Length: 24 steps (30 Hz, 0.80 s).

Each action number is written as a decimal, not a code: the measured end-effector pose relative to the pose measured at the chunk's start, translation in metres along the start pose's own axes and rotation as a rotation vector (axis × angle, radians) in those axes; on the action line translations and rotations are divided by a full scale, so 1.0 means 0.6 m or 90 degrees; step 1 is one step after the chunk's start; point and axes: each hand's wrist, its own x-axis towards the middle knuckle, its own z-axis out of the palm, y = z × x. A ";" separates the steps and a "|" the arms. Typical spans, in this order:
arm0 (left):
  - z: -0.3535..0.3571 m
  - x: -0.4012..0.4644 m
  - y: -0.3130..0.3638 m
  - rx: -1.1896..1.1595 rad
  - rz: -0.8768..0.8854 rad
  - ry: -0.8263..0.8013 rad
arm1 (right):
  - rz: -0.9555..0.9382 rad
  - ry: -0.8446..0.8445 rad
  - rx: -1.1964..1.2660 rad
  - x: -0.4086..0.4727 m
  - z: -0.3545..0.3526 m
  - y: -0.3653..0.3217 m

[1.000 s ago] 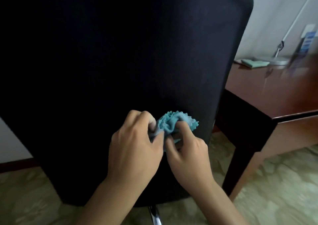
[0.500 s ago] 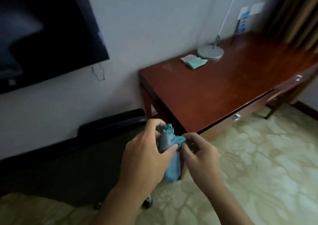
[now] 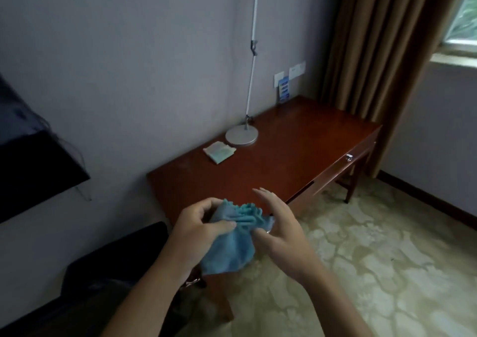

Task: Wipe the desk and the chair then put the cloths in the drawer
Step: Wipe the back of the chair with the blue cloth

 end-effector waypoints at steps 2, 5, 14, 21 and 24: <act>0.053 0.034 0.029 -0.029 -0.020 -0.022 | 0.011 -0.028 0.006 0.028 -0.071 0.015; 0.100 0.065 0.053 -0.019 0.009 -0.008 | 0.023 -0.041 0.039 0.065 -0.130 0.030; 0.137 0.186 0.032 -0.111 0.008 0.076 | 0.089 0.003 0.262 0.203 -0.184 0.092; 0.109 0.351 -0.011 -0.289 -0.113 0.189 | 0.245 -0.046 0.405 0.358 -0.140 0.133; 0.088 0.423 -0.036 -0.385 -0.177 0.246 | 0.295 -0.116 0.377 0.433 -0.116 0.150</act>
